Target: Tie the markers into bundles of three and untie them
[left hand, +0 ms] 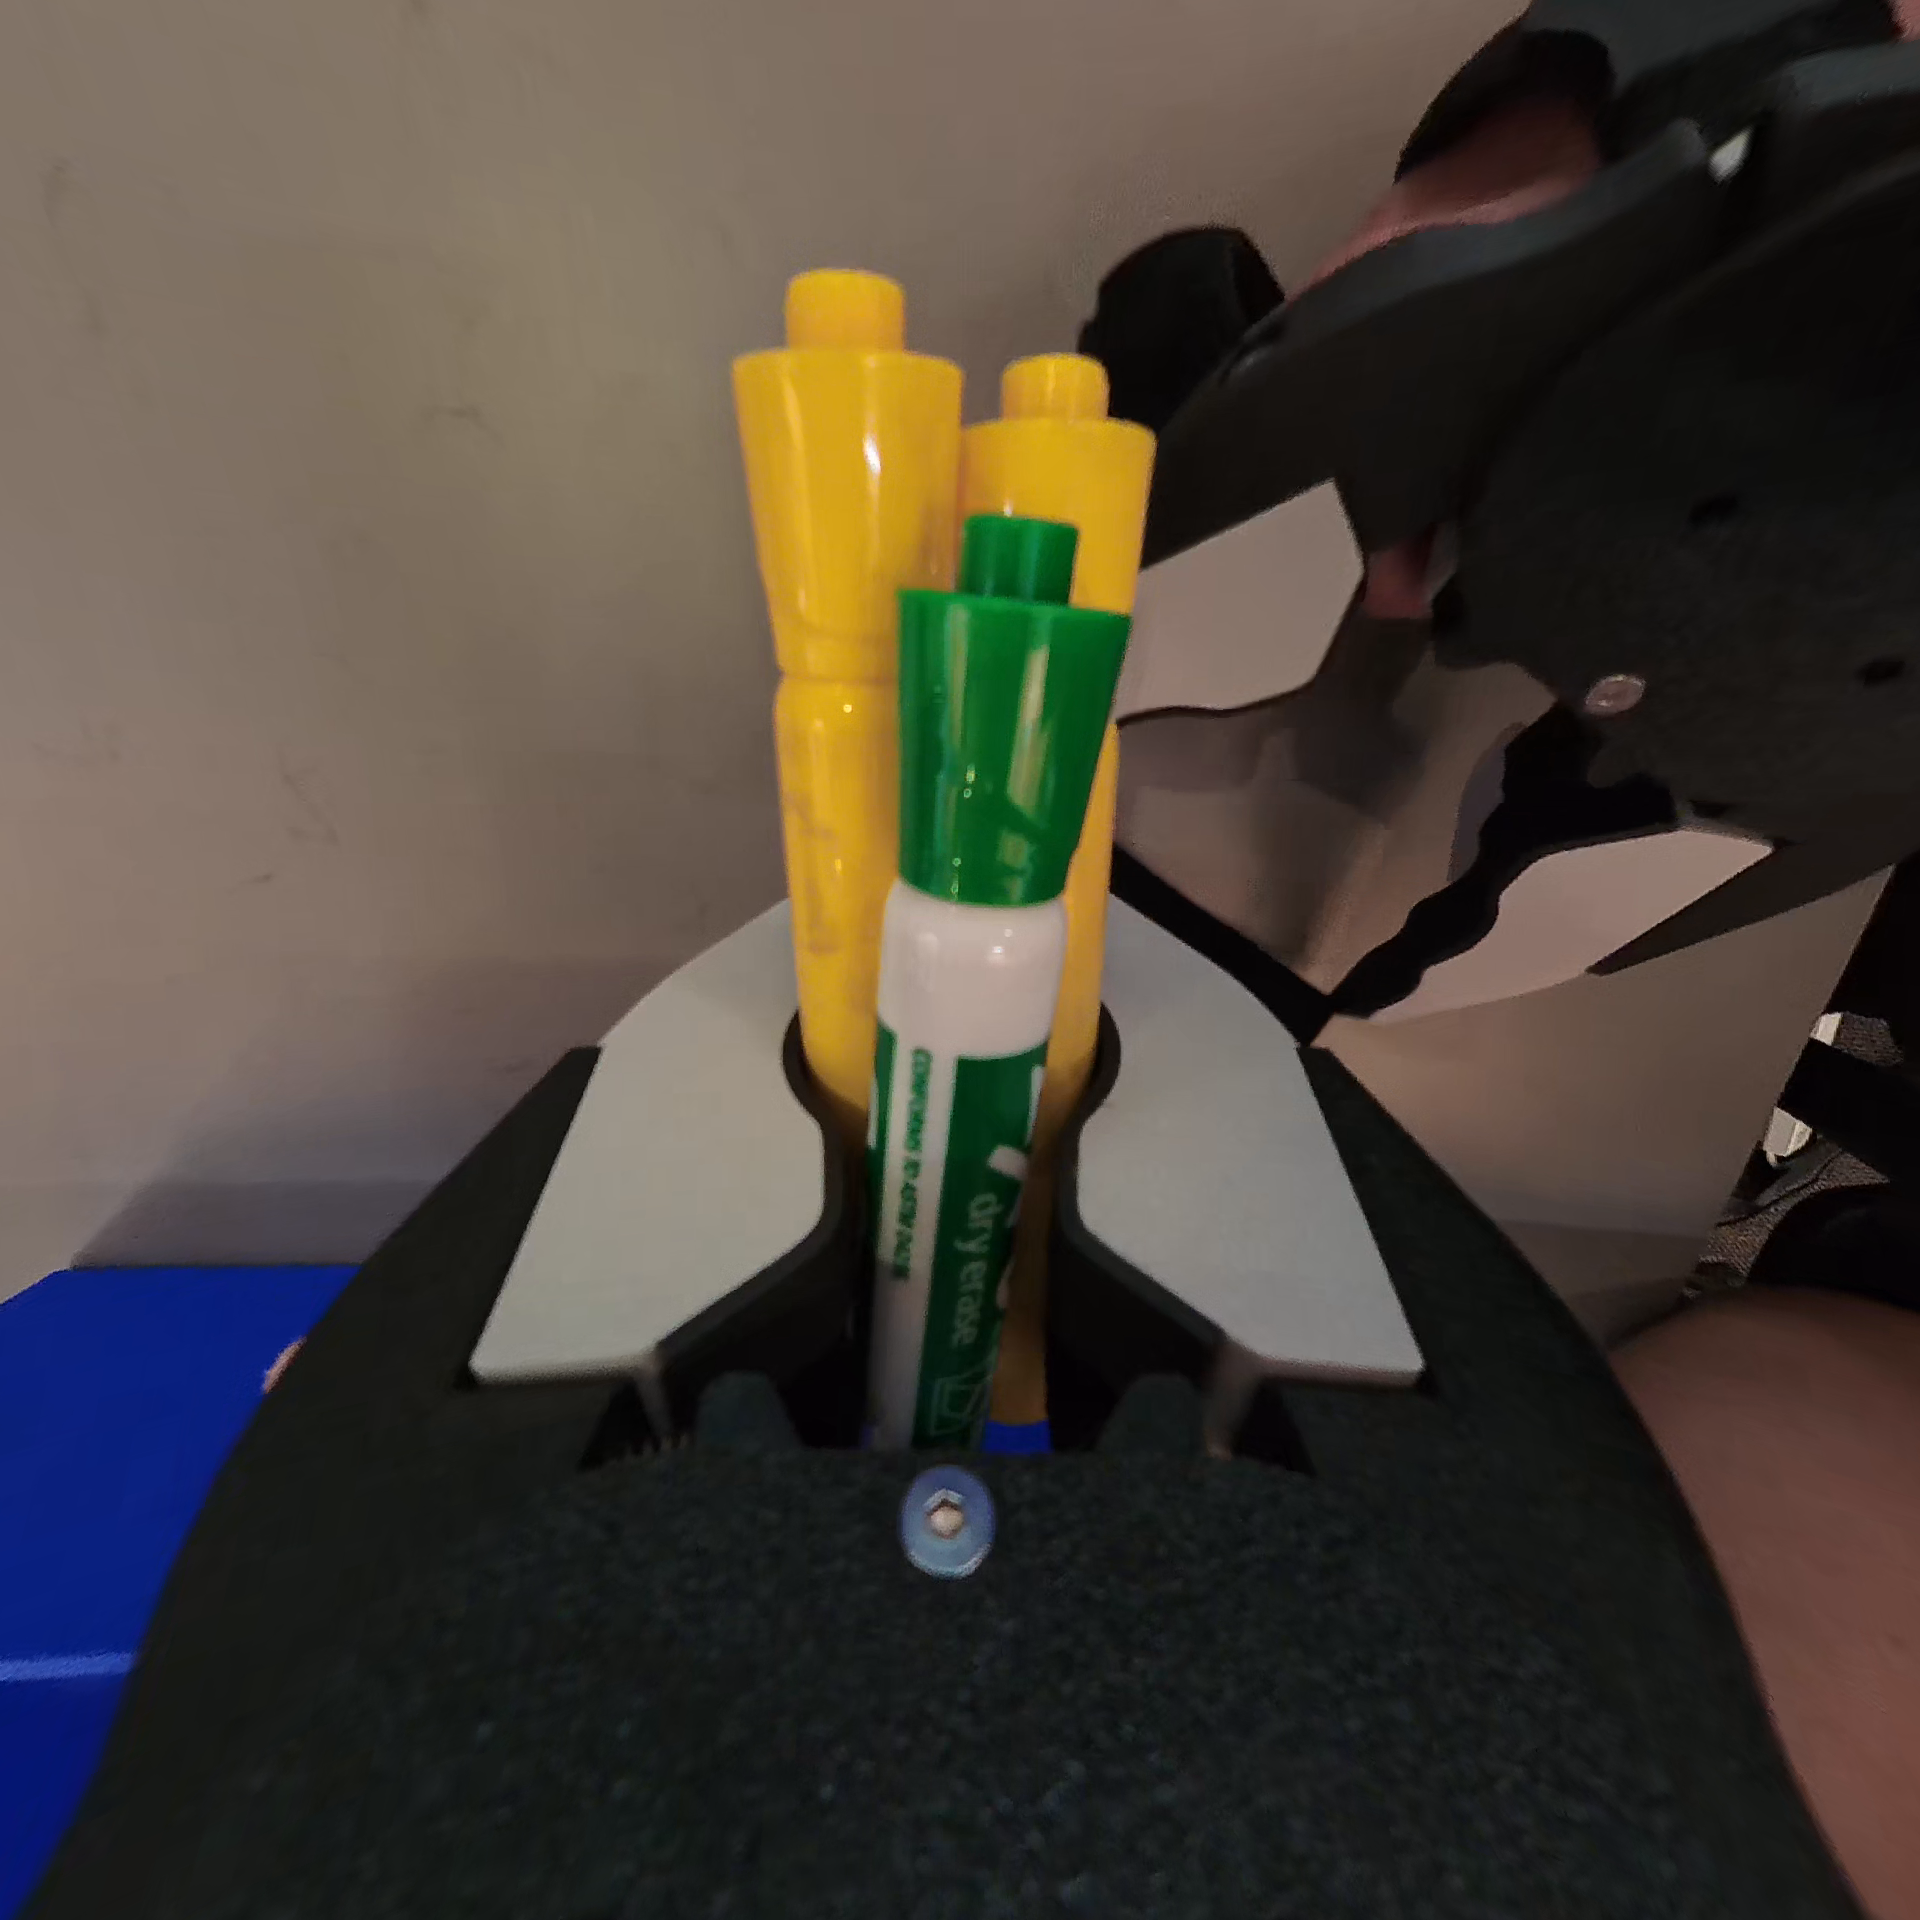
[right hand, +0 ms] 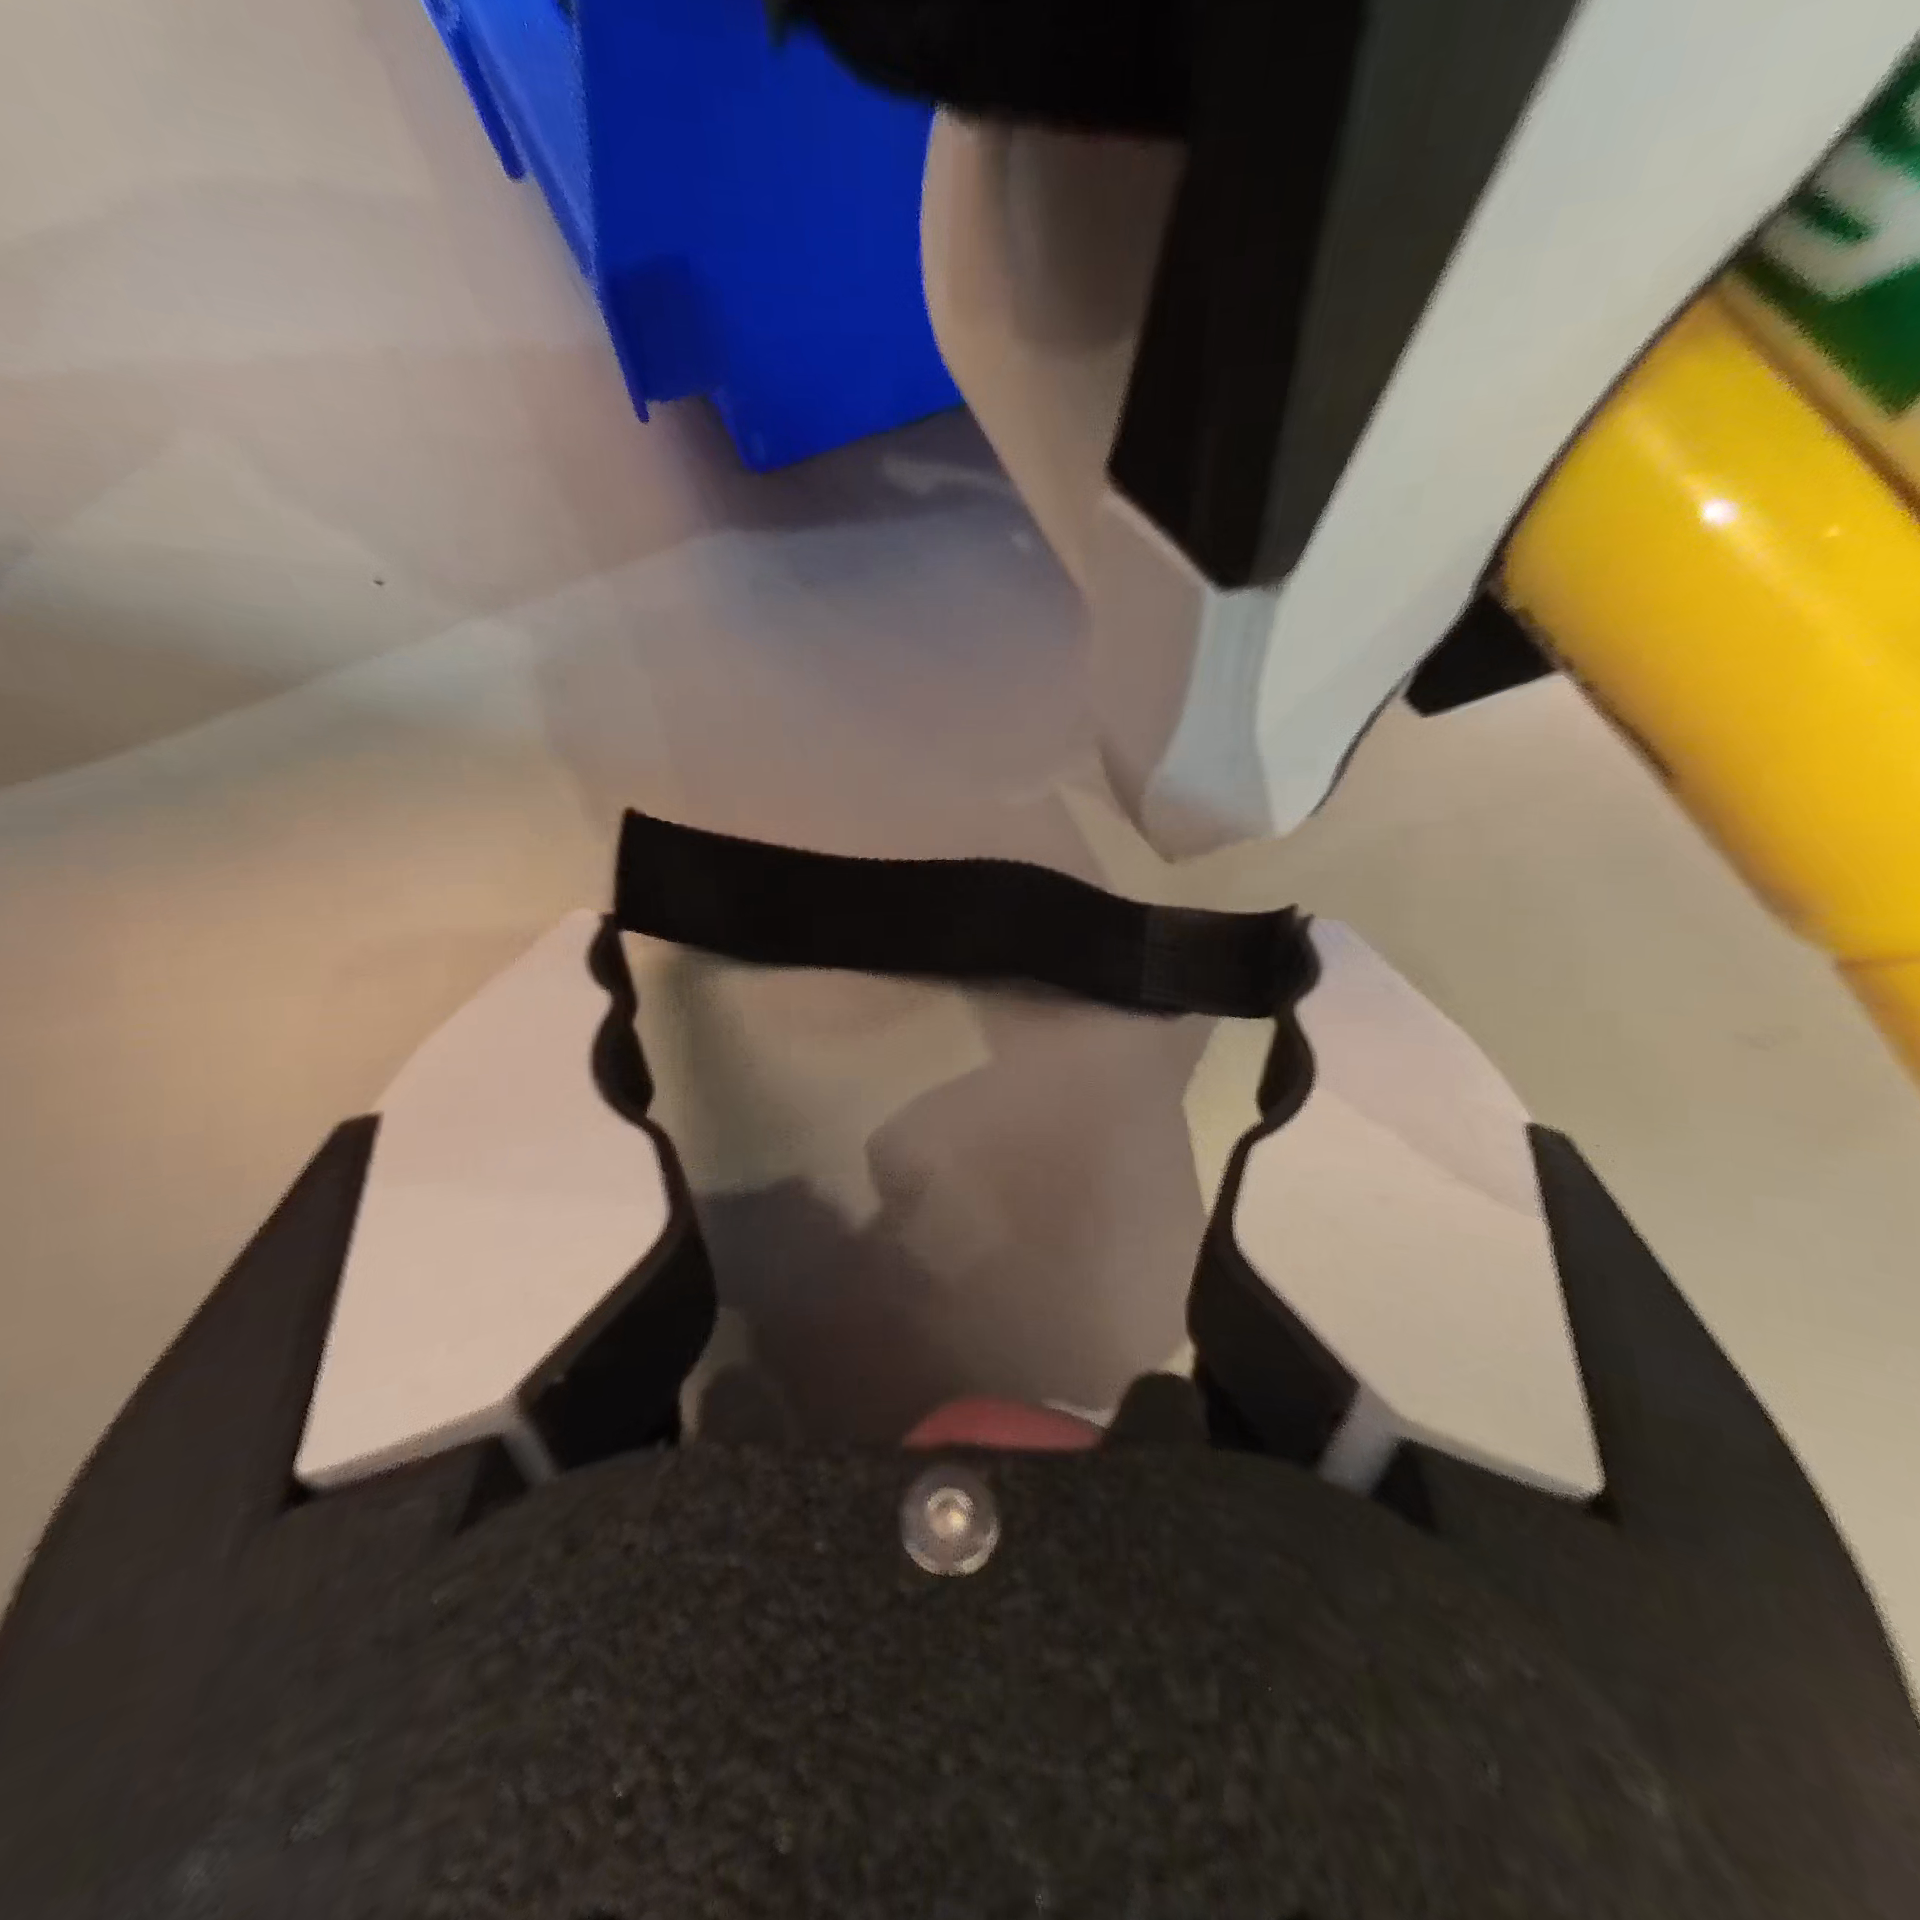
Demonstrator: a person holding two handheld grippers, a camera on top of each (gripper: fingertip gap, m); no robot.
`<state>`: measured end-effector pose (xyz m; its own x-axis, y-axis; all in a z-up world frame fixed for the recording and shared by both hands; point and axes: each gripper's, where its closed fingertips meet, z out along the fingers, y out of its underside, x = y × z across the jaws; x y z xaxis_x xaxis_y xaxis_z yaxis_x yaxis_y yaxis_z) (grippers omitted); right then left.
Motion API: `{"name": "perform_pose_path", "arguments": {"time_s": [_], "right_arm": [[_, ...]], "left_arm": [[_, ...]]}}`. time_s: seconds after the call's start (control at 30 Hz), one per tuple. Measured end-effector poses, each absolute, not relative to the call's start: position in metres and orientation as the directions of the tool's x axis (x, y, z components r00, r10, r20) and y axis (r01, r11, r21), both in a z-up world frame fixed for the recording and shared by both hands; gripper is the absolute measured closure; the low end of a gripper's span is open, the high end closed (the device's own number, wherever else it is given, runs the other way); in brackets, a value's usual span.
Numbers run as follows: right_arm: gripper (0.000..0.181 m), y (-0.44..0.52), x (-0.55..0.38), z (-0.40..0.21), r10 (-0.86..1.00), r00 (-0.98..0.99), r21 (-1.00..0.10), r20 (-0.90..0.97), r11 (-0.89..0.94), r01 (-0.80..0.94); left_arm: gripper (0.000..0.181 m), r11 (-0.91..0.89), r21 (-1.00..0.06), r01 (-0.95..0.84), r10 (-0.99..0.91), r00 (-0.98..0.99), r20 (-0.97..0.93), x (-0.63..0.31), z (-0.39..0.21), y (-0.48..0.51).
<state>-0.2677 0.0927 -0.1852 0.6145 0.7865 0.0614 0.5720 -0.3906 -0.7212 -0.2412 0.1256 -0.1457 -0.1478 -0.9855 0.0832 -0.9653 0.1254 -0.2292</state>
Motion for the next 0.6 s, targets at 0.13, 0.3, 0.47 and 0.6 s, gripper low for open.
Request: {"name": "perform_pose_path", "arguments": {"time_s": [0.13, 0.3, 0.47, 0.6], "right_arm": [[0.087, 0.095, -0.269, -0.177, 0.785, 0.619, -0.756, 0.023, -0.391, 0.525], [0.117, 0.098, -0.266, -0.169, 0.783, 0.622, -0.780, 0.015, -0.380, 0.497], [0.141, 0.101, -0.261, -0.168, 0.781, 0.623, -0.778, 0.043, -0.365, 0.512], [0.150, 0.101, -0.258, -0.170, 0.782, 0.620, -0.772, 0.063, -0.356, 0.527]], "left_arm": [[0.140, 0.123, -0.232, -0.965, -0.986, -0.146, 0.086, -0.241, -0.146, 0.126], [0.140, 0.123, -0.219, -0.968, -0.985, -0.146, 0.095, -0.242, -0.149, 0.125], [0.140, 0.125, -0.214, -0.969, -0.984, -0.149, 0.097, -0.241, -0.150, 0.124], [0.140, 0.122, -0.221, -0.968, -0.986, -0.144, 0.089, -0.240, -0.148, 0.126]]}}
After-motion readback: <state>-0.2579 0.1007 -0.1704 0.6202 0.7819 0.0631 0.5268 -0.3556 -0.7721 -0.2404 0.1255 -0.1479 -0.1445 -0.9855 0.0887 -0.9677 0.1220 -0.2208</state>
